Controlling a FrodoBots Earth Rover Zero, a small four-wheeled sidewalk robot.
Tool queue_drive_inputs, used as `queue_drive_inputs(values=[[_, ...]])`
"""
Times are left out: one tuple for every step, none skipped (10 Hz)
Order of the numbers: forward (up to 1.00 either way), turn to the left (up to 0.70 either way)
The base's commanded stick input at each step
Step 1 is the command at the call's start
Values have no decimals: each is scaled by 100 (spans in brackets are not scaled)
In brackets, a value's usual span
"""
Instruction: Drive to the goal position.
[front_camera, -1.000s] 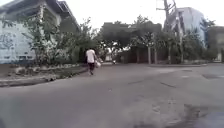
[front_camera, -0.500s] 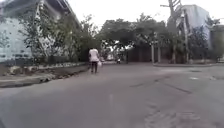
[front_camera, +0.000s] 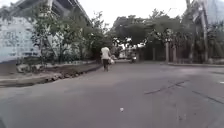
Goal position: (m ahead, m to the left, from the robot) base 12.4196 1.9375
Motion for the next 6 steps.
queue_drive_inputs(values=[[100, 2], [100, 2], [100, 2], [100, 2], [100, 2], [100, -26]])
